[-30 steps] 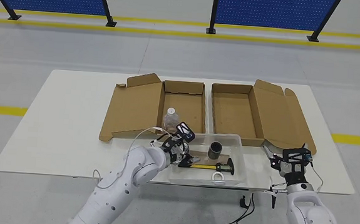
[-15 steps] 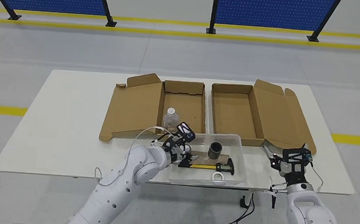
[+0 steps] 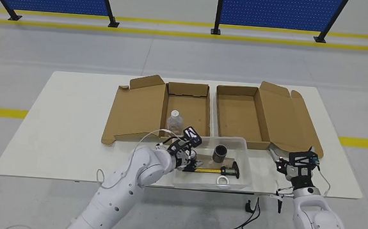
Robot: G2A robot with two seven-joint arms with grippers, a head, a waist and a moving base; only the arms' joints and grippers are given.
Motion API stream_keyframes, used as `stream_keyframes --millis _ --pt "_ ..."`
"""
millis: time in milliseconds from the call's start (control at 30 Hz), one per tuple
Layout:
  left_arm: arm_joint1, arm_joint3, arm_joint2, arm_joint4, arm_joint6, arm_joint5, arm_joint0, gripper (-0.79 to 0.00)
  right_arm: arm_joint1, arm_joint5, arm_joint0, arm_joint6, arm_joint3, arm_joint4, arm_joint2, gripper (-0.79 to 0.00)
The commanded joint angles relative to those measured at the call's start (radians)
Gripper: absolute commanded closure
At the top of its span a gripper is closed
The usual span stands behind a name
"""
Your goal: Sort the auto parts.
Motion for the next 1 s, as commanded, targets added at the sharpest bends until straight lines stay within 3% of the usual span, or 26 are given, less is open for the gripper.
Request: stream_keyframes --millis 0,67,400,433,467,500,533,967 --pt "0.000 0.003 0.003 -0.003 -0.001 0.001 -0.003 -0.493 0.000 0.000 0.000 0.000 0.000 0.000 0.000 -0.785" --pt "-0.001 0.011 0.006 -0.004 0.000 0.001 -0.006 -0.397 0.000 0.000 0.000 0.000 0.000 0.000 0.000 -0.785" --pt "-0.001 0.037 0.016 -0.012 0.014 0.004 -0.018 -0.252 0.000 0.000 0.000 0.000 0.000 0.000 0.000 -0.785" --pt "-0.001 0.038 0.016 -0.012 0.015 0.005 -0.017 -0.209 0.000 0.000 0.000 0.000 0.000 0.000 0.000 -0.785" --pt "0.000 0.037 0.016 -0.011 0.016 0.006 -0.017 -0.086 0.000 0.000 0.000 0.000 0.000 0.000 0.000 -0.785" --pt "0.000 0.035 0.015 -0.010 0.018 0.007 -0.016 -0.018 0.000 0.000 0.000 0.000 0.000 0.000 0.000 -0.785" --pt "0.001 0.032 0.013 -0.008 0.021 0.008 -0.014 0.000 0.000 0.000 0.000 0.000 0.000 0.000 0.000 -0.785" --pt "0.017 -0.106 -0.031 -0.036 0.039 -0.013 0.025 0.000 0.000 0.000 0.000 0.000 0.000 0.000 0.000 -0.785"
